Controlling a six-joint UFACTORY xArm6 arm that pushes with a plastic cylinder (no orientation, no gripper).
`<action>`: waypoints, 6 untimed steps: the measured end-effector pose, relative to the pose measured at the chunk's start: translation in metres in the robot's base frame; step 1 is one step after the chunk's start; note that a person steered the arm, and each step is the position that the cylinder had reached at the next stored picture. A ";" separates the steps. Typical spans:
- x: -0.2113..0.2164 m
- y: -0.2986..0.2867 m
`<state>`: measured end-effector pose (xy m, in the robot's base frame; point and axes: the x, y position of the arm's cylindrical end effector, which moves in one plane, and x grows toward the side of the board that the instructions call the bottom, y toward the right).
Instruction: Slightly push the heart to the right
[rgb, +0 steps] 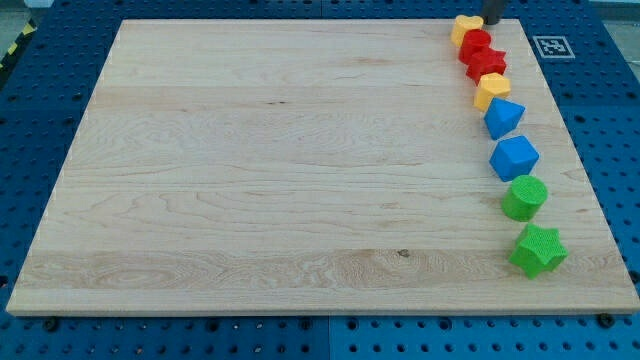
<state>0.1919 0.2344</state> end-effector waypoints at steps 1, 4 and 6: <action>0.000 -0.032; 0.042 -0.058; 0.042 -0.046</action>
